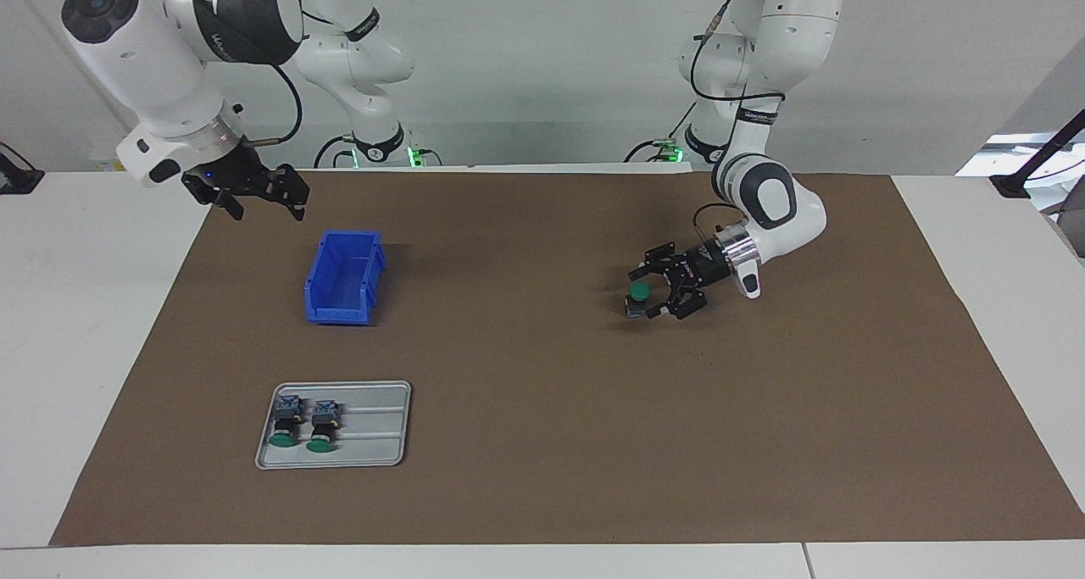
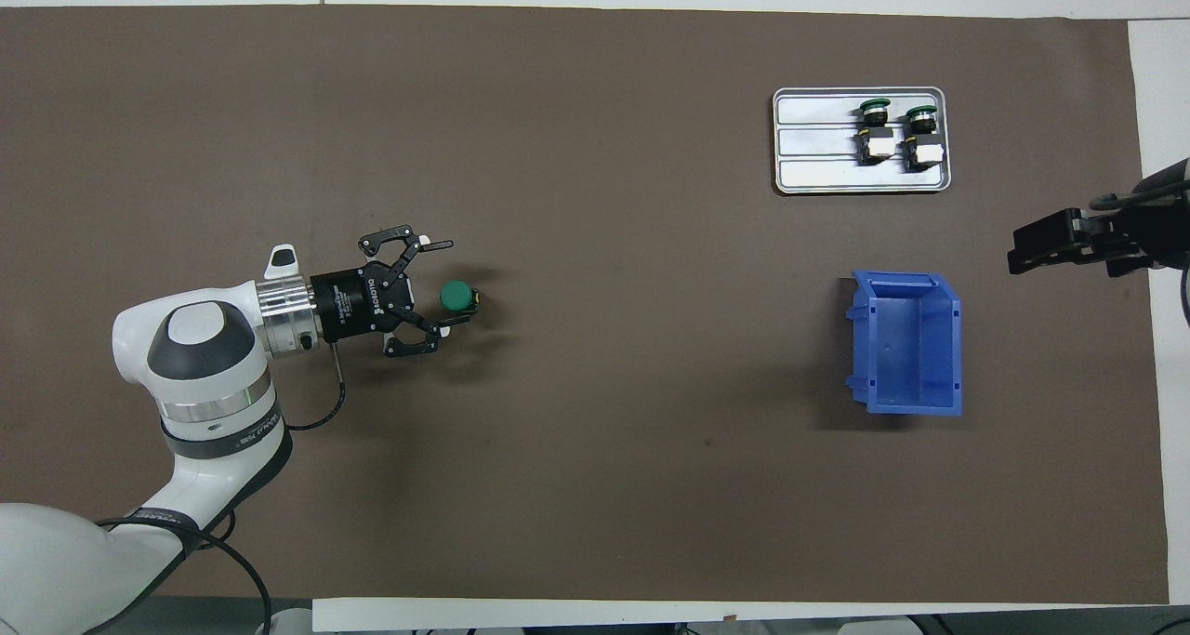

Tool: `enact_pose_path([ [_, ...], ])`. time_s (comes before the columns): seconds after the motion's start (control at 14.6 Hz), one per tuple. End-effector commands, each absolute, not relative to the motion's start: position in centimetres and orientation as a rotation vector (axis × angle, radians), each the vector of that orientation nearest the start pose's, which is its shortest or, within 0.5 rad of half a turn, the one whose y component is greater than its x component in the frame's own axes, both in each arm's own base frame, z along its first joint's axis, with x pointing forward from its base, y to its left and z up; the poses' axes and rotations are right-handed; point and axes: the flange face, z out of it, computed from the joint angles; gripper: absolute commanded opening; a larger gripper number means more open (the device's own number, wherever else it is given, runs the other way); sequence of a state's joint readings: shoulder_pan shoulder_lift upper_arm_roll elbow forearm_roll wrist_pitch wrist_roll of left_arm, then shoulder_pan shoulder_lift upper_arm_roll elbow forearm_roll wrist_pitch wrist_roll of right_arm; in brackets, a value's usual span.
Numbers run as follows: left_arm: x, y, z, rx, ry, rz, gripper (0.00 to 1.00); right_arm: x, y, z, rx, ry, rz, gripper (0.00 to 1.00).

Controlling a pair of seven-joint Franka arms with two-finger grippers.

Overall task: Place and press button with both arms
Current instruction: 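Draw the open left gripper back from the green button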

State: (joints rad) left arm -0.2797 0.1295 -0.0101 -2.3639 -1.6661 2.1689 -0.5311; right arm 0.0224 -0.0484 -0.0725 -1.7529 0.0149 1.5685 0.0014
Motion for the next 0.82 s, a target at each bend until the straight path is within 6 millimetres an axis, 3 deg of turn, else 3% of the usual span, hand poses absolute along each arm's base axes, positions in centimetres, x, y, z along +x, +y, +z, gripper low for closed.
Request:
enact_pose_path([
  [0.0,46.7,-17.3,30.3,1.553,1.445,-0.713,1.00,52.2,-2.5,56.8,-3.092,0.045,0.229,0.98],
  [0.27,48.0,-17.0,34.3,1.820,1.430,-0.675,1.00,52.1,-2.2,56.9,-3.092,0.039,0.231,0.98],
  [0.76,50.0,-17.5,39.6,1.998,1.317,-0.605,1.00,52.2,-2.3,56.8,-3.092,0.044,0.236,0.98],
])
